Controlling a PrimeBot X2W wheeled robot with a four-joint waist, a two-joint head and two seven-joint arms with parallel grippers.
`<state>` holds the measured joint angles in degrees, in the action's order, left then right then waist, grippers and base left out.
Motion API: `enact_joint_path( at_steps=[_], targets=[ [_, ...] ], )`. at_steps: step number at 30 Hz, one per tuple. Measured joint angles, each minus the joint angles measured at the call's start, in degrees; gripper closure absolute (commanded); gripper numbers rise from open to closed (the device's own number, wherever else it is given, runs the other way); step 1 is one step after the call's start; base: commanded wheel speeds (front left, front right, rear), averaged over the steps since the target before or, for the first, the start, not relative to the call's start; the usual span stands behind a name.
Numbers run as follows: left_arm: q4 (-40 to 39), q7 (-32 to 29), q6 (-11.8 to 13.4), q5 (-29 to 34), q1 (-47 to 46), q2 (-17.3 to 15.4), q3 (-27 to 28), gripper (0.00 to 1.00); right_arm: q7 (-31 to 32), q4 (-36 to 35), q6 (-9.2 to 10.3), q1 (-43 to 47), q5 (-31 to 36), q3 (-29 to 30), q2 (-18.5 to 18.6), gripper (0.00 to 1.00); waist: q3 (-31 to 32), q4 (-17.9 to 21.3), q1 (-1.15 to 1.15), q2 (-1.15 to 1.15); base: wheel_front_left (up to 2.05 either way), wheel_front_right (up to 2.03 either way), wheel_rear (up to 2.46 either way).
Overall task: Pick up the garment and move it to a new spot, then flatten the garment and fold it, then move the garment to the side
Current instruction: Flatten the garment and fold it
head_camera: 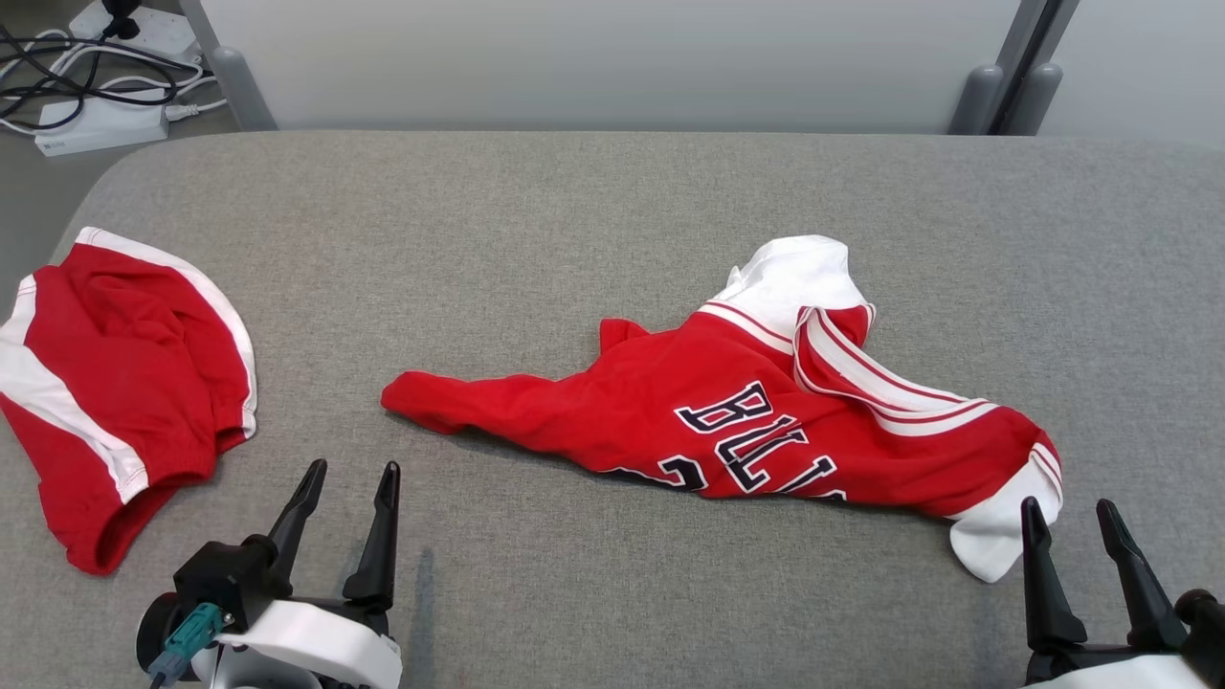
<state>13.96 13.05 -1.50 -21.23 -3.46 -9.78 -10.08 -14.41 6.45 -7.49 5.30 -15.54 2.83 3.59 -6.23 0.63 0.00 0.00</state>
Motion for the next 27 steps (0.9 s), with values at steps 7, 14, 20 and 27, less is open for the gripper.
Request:
enact_joint_path(
  at_steps=[7,14,20,27],
  targets=[
    [-0.4,-0.4,0.1,0.0,0.0,-0.1,-0.3,0.00,0.0,0.0,0.00,-0.3,0.0,0.1,0.0,0.00,-0.8,0.0,0.00,0.00,0.00,0.00,0.00],
    [1.0,-3.4,-1.1,-1.7,-4.9,-0.3,-0.7,0.00,0.1,4.2,0.00,-9.8,-2.3,-1.8,3.9,0.00,-3.7,0.3,0.00,0.00,0.00,0.00,0.00],
    [5.9,-8.5,-3.8,-5.4,-14.4,-0.8,-1.1,0.00,1.5,11.4,0.00,-24.9,-5.8,-7.3,10.8,0.00,-8.3,0.1,0.00,0.00,0.00,0.00,0.00],
    [13.1,-11.2,-5.1,-9.7,-21.7,-2.4,-2.0,0.00,2.8,20.3,-0.01,-40.0,-11.3,-17.4,15.1,0.00,-13.9,-0.9,0.00,0.00,0.00,0.00,0.00]
  ],
)
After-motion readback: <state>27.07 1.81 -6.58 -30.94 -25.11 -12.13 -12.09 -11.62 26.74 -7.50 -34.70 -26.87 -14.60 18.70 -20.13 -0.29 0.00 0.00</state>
